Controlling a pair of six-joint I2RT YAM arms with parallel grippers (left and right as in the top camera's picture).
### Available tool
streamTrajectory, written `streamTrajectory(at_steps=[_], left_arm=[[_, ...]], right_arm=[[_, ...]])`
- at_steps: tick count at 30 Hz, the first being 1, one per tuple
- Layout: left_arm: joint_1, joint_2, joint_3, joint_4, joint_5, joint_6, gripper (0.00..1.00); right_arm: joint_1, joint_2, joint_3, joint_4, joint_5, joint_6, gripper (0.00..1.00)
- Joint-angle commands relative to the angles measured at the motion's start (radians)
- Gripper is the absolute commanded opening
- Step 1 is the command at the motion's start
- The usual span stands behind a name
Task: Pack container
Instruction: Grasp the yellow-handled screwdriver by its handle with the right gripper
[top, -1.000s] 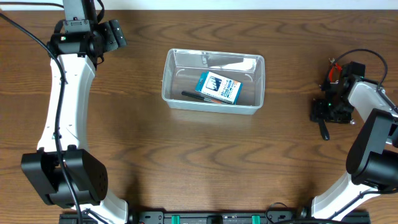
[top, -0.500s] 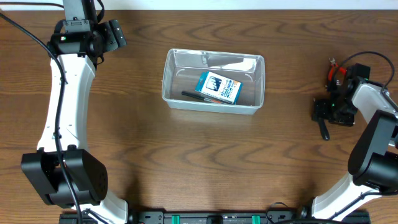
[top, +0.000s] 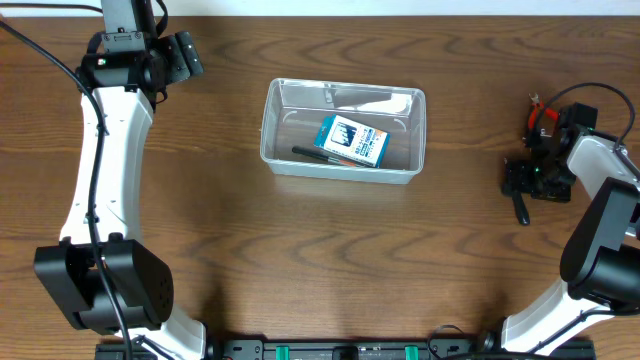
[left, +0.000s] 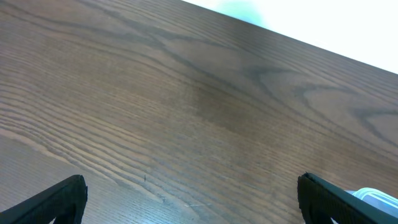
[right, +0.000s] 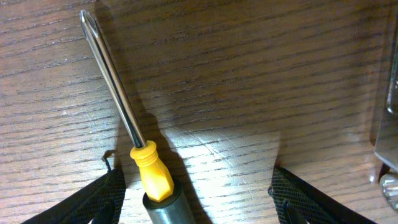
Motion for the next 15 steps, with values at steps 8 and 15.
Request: streamTrajectory(at_steps=[8, 15], left_arm=[[0.002, 0.014, 0.005, 0.0, -0.016, 0.013, 0.98], [0.002, 0.014, 0.005, 0.0, -0.016, 0.013, 0.98]], right_arm=[[-0.027, -0.009, -0.164, 0.023, 0.148, -0.111, 0.78], [-0.027, -0.176, -0.182, 0.038, 0.096, -0.166, 0.82]])
